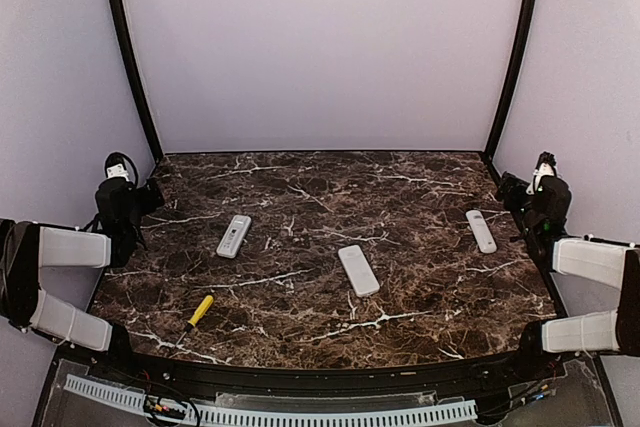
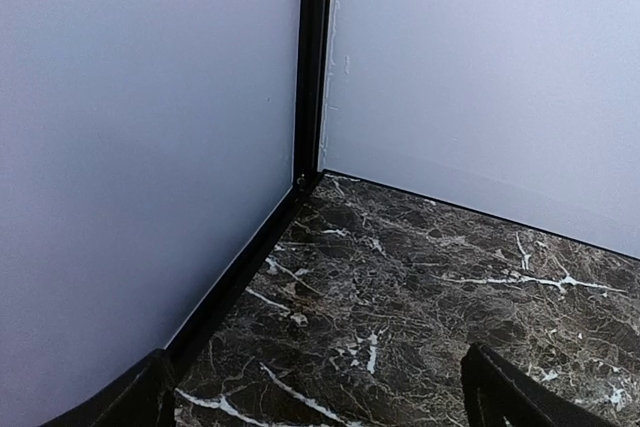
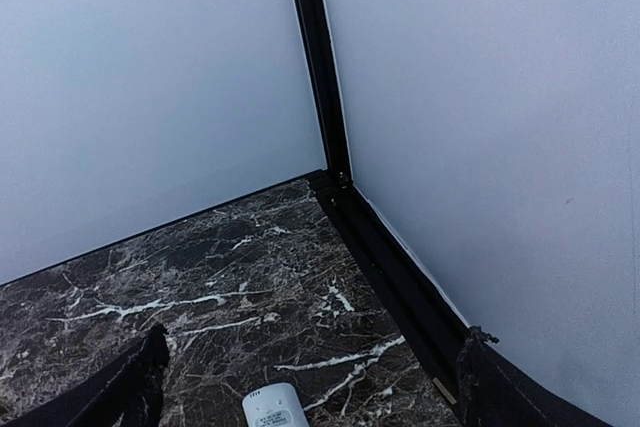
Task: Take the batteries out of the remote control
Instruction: Pick up the remote control from the center of the board.
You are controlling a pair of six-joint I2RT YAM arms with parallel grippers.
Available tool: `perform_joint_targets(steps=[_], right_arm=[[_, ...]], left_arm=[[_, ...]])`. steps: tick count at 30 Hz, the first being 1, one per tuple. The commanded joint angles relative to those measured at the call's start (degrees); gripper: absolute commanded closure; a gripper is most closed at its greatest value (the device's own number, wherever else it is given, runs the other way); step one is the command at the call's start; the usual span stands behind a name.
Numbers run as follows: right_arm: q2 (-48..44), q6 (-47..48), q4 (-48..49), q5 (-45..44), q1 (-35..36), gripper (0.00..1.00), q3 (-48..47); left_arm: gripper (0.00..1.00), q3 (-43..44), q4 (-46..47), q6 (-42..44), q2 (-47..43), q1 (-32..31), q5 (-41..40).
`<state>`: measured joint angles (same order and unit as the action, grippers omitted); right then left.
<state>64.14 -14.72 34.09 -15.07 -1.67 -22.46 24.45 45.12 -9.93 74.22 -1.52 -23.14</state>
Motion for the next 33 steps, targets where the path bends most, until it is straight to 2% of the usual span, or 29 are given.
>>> perform_joint_targets(steps=[1,6,10,13,16,21,23,25,27,29,33], right_arm=[[0.7,-3.5,0.9,-1.7,-0.4,0.01,-1.1],[1.1,-5.9,-0.5,-0.5,-0.5,0.01,-1.8],[0.5,-5.6,-5.0,0.8,-0.6,0.01,-4.0],[-1.0,-6.0,-9.7,1.3,-0.5,0.01,-6.5],[-3.5,-7.5,-15.3,2.9,-0.6,0.01,-8.7],[-7.5,-10.2,-22.8,9.3,-0.6,0.01,-11.8],[-8.1,-10.3,-25.8,11.2,-0.5,0.01,-13.2],[-7.9,-10.3,-29.3,12.4,-0.4,0.01,-15.1],[-6.9,-10.3,-32.6,14.6,-0.4,0.02,-17.3],[-5.6,-9.9,-36.1,18.9,0.4,0.03,-20.0],[-2.7,-8.6,-41.6,18.4,6.6,0.04,-23.6]], left_arm=[[0.01,0.5,-1.9,-1.1,-1.3,-0.2,-4.0],[0.01,0.6,-4.1,-2.1,-2.5,-0.2,-4.3],[0.01,1.4,-9.4,-4.1,-7.3,-0.2,-6.1],[0.01,6.2,-25.0,-10.2,-11.7,-0.2,-6.2],[0.01,10.7,-40.6,-14.0,-17.1,-0.2,-1.7],[0.01,17.1,-53.6,-16.8,-21.6,-0.2,8.7],[0.01,20.9,-58.4,-16.3,-20.5,-0.2,14.4],[0.01,25.9,-64.0,-15.6,-15.8,-0.2,23.2],[0.01,31.0,-69.8,-13.9,-10.7,-1.0,28.4],[0.01,36.3,-75.9,-10.4,-5.3,-3.8,28.4],[0.01,42.8,-84.9,-3.6,4.4,-12.3,25.4]])
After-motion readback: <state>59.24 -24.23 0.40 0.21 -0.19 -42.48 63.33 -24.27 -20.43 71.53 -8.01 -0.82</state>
